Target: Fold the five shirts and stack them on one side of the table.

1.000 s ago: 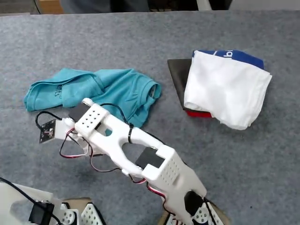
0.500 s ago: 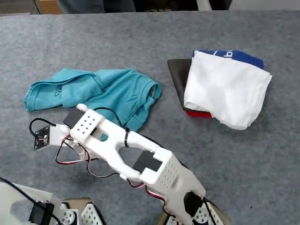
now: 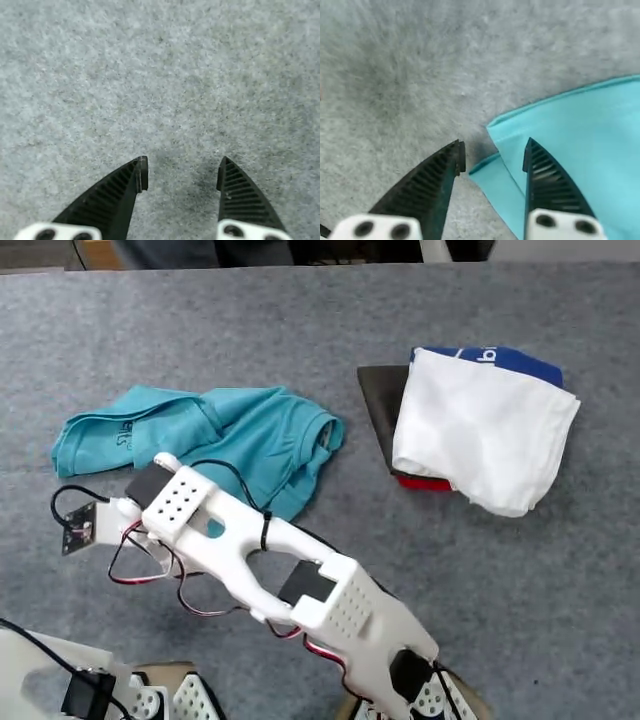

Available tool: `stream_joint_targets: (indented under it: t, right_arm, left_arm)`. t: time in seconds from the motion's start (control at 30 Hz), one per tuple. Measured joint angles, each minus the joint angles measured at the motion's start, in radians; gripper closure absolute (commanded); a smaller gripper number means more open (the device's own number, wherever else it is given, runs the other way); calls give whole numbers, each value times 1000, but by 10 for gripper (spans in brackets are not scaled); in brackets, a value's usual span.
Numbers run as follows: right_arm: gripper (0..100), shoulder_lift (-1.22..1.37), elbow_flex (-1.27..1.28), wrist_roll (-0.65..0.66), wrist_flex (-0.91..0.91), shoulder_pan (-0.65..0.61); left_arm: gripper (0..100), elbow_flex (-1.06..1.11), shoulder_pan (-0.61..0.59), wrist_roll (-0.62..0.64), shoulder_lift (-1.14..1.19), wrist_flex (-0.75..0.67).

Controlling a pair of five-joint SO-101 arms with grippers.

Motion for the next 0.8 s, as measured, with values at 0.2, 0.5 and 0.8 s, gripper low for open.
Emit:
stream_joint_targets:
  t: [0.2, 0.5, 0.8]
  right_arm:
    - [803, 49, 0, 0, -18, -3]
    - [804, 98, -20, 0, -37, -3]
    - [848, 120, -34, 0, -52, 18]
  left_arm:
    - [761, 0, 0, 0, 0, 0]
    - [761, 0, 0, 0, 0, 0]
    - [761, 0, 0, 0, 0, 0]
